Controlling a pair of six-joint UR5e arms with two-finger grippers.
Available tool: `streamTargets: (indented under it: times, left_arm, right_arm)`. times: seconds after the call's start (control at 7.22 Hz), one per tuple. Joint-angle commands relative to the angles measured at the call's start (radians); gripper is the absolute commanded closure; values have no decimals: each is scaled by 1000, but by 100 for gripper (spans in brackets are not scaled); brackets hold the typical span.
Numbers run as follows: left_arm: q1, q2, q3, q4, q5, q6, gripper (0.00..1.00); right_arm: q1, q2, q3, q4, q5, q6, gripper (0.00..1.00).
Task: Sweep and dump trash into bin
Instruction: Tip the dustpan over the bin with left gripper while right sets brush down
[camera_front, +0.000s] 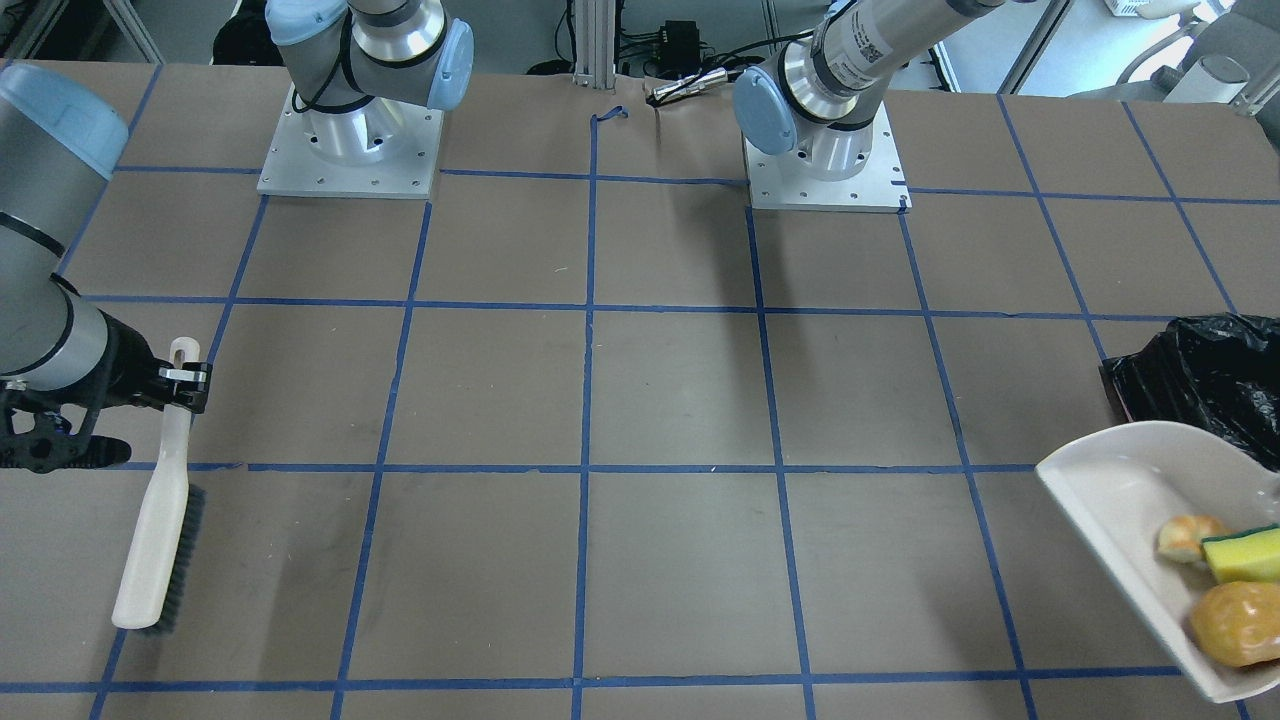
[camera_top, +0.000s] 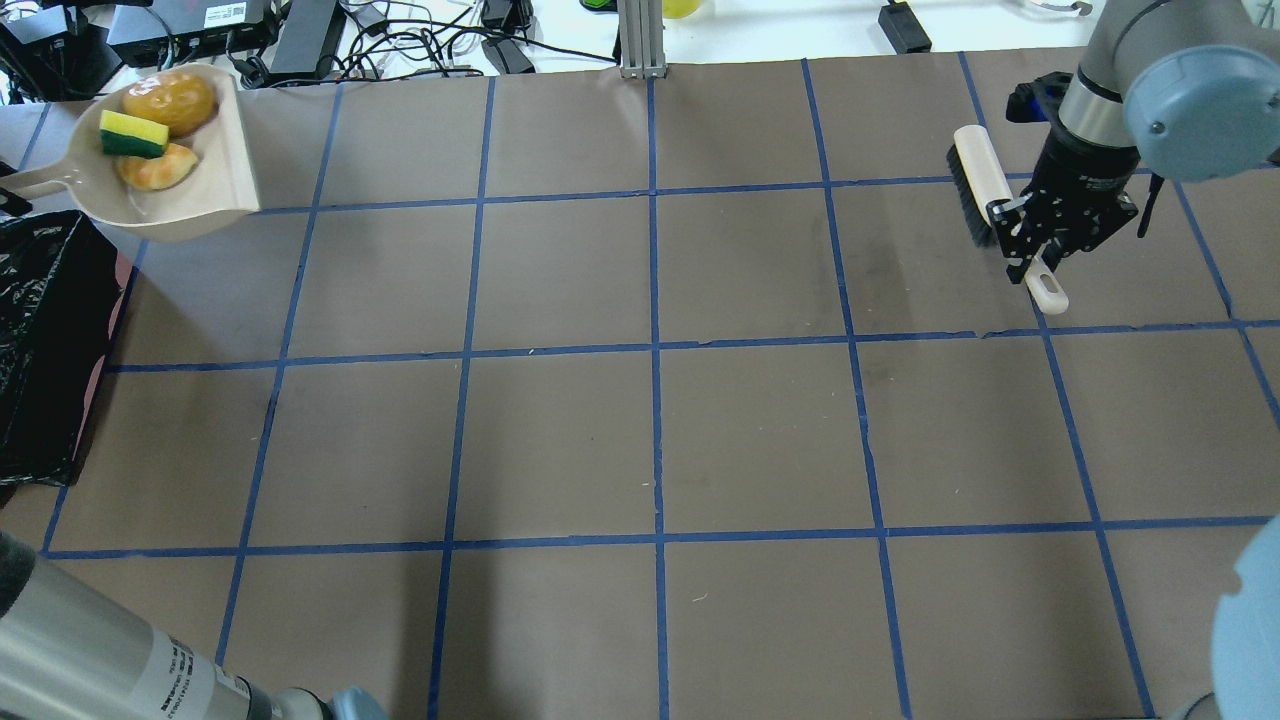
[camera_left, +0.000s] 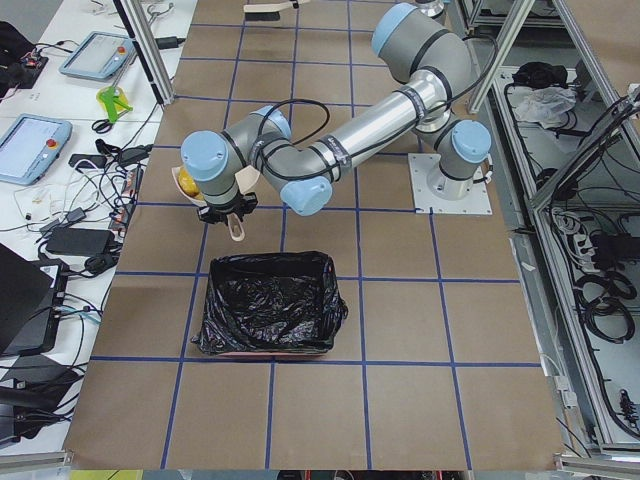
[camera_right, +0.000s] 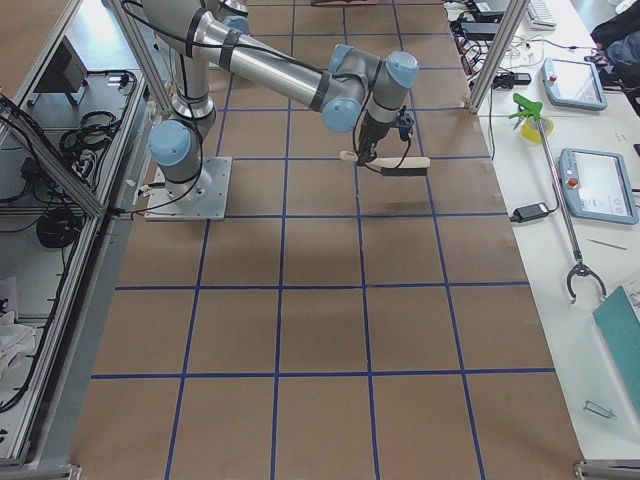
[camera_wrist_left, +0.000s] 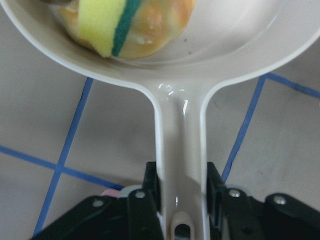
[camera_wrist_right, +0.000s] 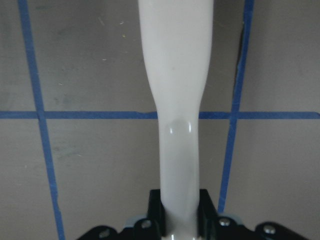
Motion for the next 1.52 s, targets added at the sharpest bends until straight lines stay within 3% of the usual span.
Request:
streamTargets:
  times: [0.0, 0.42, 0.69, 1.11, 1.25, 1.38]
  left_arm:
    - [159, -22, 82, -73, 6, 119, 86]
    - [275, -38, 130, -60, 97, 375, 86]
    - [310, -64, 147, 87, 177, 538, 86]
    - [338, -107, 179, 206, 258, 569, 86]
    - [330, -107, 186, 229, 310, 639, 86]
    - [320, -108, 173, 273, 355, 664, 86]
  right_arm:
    - [-73, 4, 118, -196, -6, -75, 100]
    - [-75, 67, 142, -305, 6, -59, 100]
    - [-75, 113, 140, -358, 11, -59, 100]
    - [-75, 121, 132, -358, 11, -73, 100]
    - [-75, 119, 132, -359, 10, -79, 50]
    - [-75, 112, 122, -353, 10, -81, 7]
